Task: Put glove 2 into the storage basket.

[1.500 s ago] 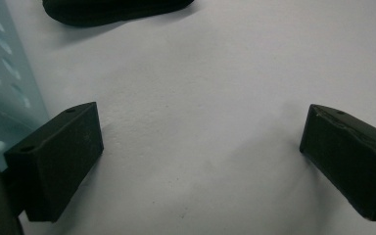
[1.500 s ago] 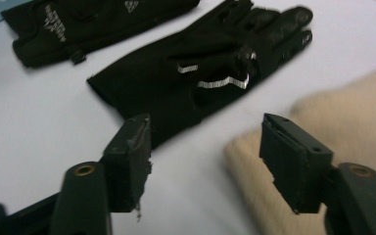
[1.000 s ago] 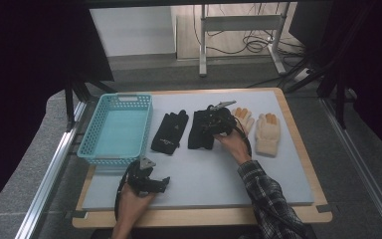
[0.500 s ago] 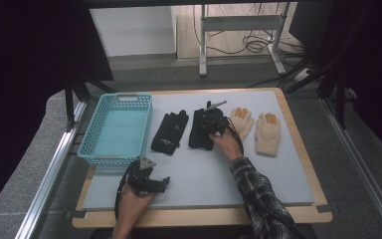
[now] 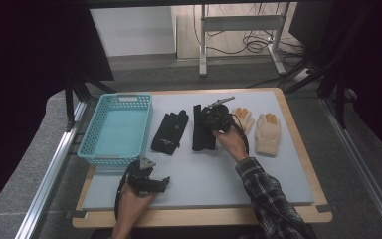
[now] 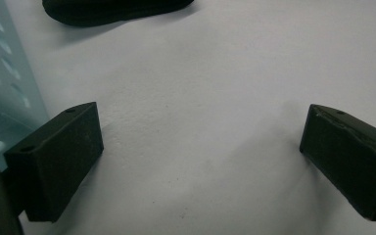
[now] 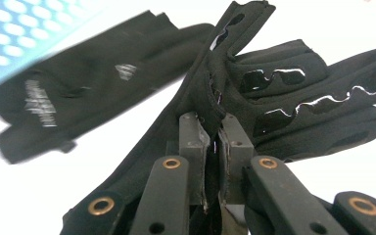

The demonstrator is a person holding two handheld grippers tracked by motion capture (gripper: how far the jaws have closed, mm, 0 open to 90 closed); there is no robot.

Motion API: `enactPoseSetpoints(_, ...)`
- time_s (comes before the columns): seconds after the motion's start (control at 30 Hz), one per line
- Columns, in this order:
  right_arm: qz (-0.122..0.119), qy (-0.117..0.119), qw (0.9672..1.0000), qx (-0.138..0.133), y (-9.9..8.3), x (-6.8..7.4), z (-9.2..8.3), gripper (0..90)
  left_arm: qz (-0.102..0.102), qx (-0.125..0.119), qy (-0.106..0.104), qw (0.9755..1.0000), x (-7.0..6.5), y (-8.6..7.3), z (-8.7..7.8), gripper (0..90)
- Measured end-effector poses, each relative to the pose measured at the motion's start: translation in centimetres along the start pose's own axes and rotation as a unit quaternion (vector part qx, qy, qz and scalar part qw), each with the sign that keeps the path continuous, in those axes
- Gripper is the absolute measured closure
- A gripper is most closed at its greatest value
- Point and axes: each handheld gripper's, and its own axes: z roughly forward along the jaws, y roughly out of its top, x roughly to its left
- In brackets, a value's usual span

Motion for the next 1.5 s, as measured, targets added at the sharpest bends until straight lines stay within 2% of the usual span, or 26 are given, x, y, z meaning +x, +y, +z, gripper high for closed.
enactPoseSetpoints(0.03,0.002,0.010,0.9999,-0.009,0.1,0.6,-1.2,81.9,0.000,0.000,0.000,1.0000,0.0,0.0,0.0,2.5)
enactPoseSetpoints(0.07,0.002,0.010,0.9999,-0.009,0.1,0.6,-1.2,81.9,0.000,0.000,0.000,1.0000,0.0,0.0,0.0,2.5)
enactPoseSetpoints(0.13,0.003,0.021,0.9996,-0.018,0.0,1.3,-2.4,81.8,-0.001,-0.001,-0.001,1.0000,0.0,0.0,0.0,2.5)
enactPoseSetpoints(0.2,0.001,0.036,0.9990,-0.028,-0.6,2.7,-4.5,81.5,-0.001,-0.002,0.000,1.0000,0.0,0.0,0.0,2.5)
enactPoseSetpoints(0.27,0.001,0.040,0.9988,-0.029,-0.9,3.1,-4.9,81.4,-0.001,0.000,0.000,1.0000,0.0,0.0,0.0,2.5)
enactPoseSetpoints(0.4,-0.004,0.048,0.9984,-0.028,-3.1,5.3,-6.8,81.1,0.000,0.001,0.000,1.0000,0.0,0.0,0.0,2.5)
enactPoseSetpoints(0.5,-0.006,0.050,0.9984,-0.025,-5.4,6.7,-7.4,80.6,0.001,0.001,0.000,1.0000,0.0,0.0,0.0,2.5)
enactPoseSetpoints(0.67,0.000,0.045,0.9988,-0.020,-8.9,8.0,-7.1,79.8,-0.001,0.000,0.000,1.0000,0.0,0.0,0.0,2.5)
enactPoseSetpoints(0.7,-0.004,0.050,0.9987,-0.011,-9.8,8.4,-6.7,75.1,-0.003,-0.002,0.000,1.0000,-0.1,0.0,0.0,2.5)
enactPoseSetpoints(0.73,-0.004,0.050,0.9987,-0.011,-9.8,8.4,-6.7,75.1,-0.003,-0.002,0.000,1.0000,-0.1,0.0,0.0,2.5)
enactPoseSetpoints(0.8,-0.018,0.042,0.9990,-0.003,-10.5,8.6,-6.5,64.0,-0.003,-0.002,0.000,1.0000,-0.1,0.0,0.0,2.5)
enactPoseSetpoints(0.83,-0.022,0.039,0.9990,-0.008,-10.5,8.4,-6.6,61.0,-0.003,-0.001,0.000,1.0000,-0.1,0.0,0.0,2.5)
enactPoseSetpoints(0.87,-0.019,0.041,0.9989,-0.012,-10.5,8.1,-6.8,58.1,-0.003,-0.002,0.001,1.0000,-0.1,0.0,0.0,2.5)
enactPoseSetpoints(0.93,-0.016,0.024,0.9994,-0.022,-9.9,7.1,-7.3,55.4,-0.001,0.000,0.000,1.0000,0.0,0.0,0.0,2.5)
enactPoseSetpoints(1.03,-0.015,0.011,0.9995,-0.024,-9.4,5.8,-7.8,56.4,0.000,0.000,0.000,1.0000,0.0,0.0,0.0,2.5)
enactPoseSetpoints(1.17,-0.011,0.014,0.9997,-0.018,-9.3,4.9,-7.5,63.7,-0.001,0.000,0.000,1.0000,0.0,0.0,0.0,2.5)
enactPoseSetpoints(1.3,-0.019,0.037,0.9990,-0.014,-8.6,5.1,-6.1,66.4,-0.001,0.000,0.000,1.0000,0.0,0.0,0.0,2.5)
enactPoseSetpoints(1.37,-0.020,0.039,0.9989,-0.013,-8.4,5.1,-5.8,66.3,-0.001,0.000,0.000,1.0000,0.0,0.0,0.0,2.5)
enactPoseSetpoints(1.5,-0.026,0.052,0.9982,-0.014,-6.8,5.4,-4.1,65.5,-0.001,0.000,0.000,1.0000,0.0,0.0,0.0,2.5)
